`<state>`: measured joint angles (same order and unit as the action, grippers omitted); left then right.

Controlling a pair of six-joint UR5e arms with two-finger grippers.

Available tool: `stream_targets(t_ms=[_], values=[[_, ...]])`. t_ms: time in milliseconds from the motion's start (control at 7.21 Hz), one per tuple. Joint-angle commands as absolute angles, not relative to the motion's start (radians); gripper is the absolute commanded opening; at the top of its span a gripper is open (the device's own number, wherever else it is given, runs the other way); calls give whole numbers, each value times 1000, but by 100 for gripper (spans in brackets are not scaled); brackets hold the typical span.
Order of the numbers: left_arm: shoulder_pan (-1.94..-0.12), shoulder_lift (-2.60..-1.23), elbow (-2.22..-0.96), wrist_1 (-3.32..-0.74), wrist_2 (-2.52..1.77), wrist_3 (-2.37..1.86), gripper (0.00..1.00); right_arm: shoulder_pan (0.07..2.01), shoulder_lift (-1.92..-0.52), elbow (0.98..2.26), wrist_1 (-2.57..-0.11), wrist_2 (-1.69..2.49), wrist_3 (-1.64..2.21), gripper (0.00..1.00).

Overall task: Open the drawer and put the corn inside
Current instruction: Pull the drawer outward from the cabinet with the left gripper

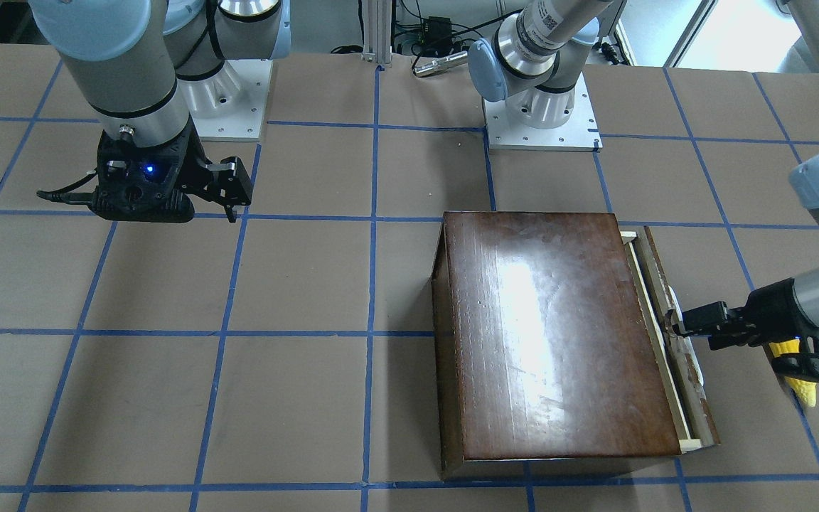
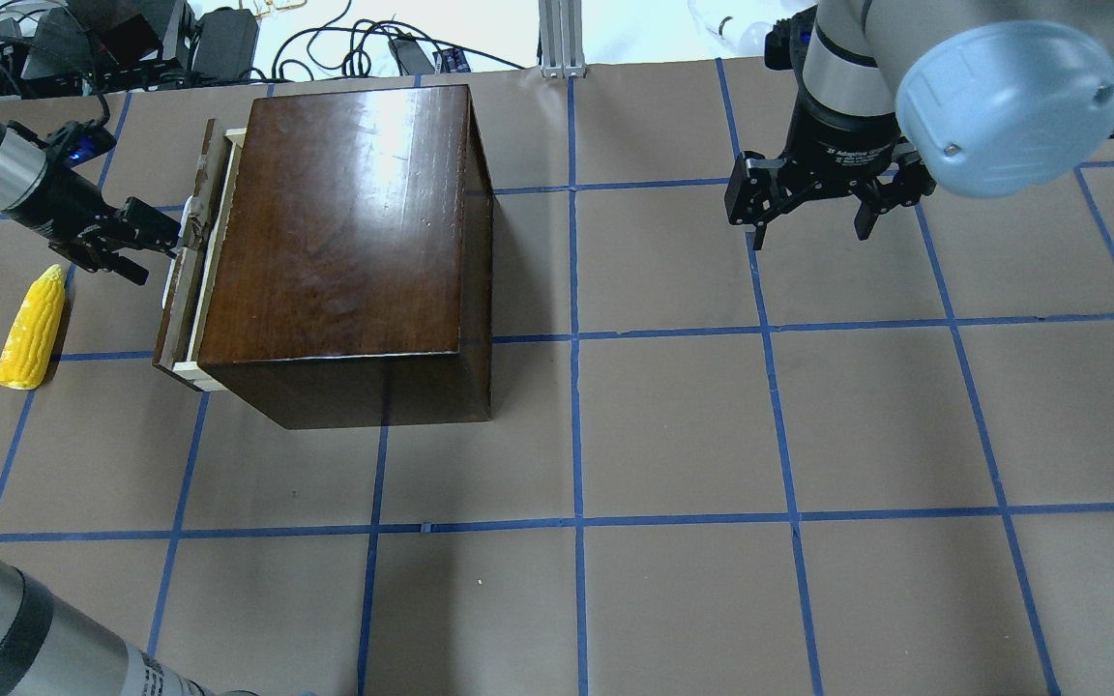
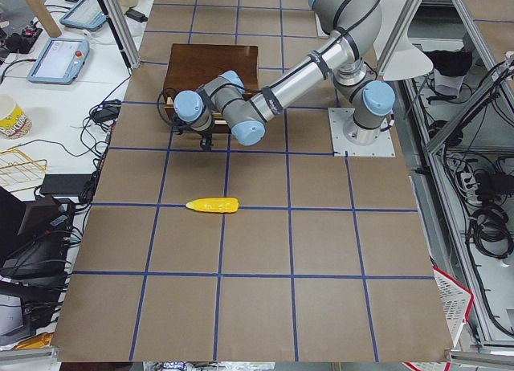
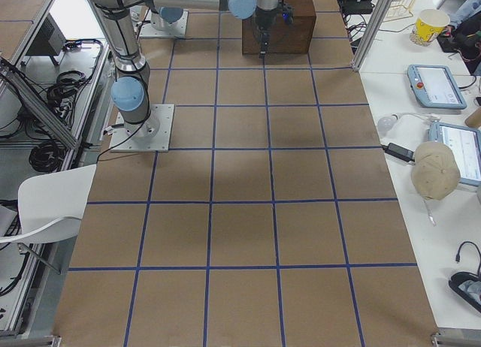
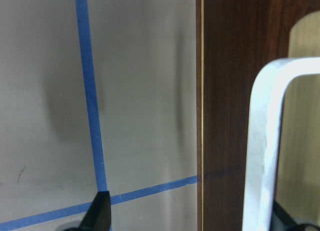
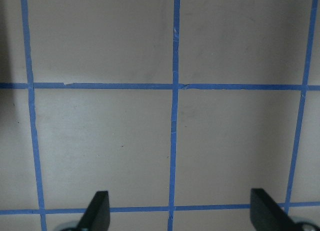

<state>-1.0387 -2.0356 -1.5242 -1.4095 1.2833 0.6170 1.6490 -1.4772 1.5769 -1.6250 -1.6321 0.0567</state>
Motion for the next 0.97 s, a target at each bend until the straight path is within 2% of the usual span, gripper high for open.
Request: stream_targets(t_ms=[0,555,832], values=[[-1020,-2037,-1523,-1408,1289,649,100,1649,-1477,1577,-1624,-1632,57,100],[-994,-2036,-1522,-1407,1310,672,100,1649,-1477,1577,-1624,-1632,57,100],[-988,-2045,-1482,-1413,1339,709,100,1649,-1477,1577,-1626,-1634,57,100]])
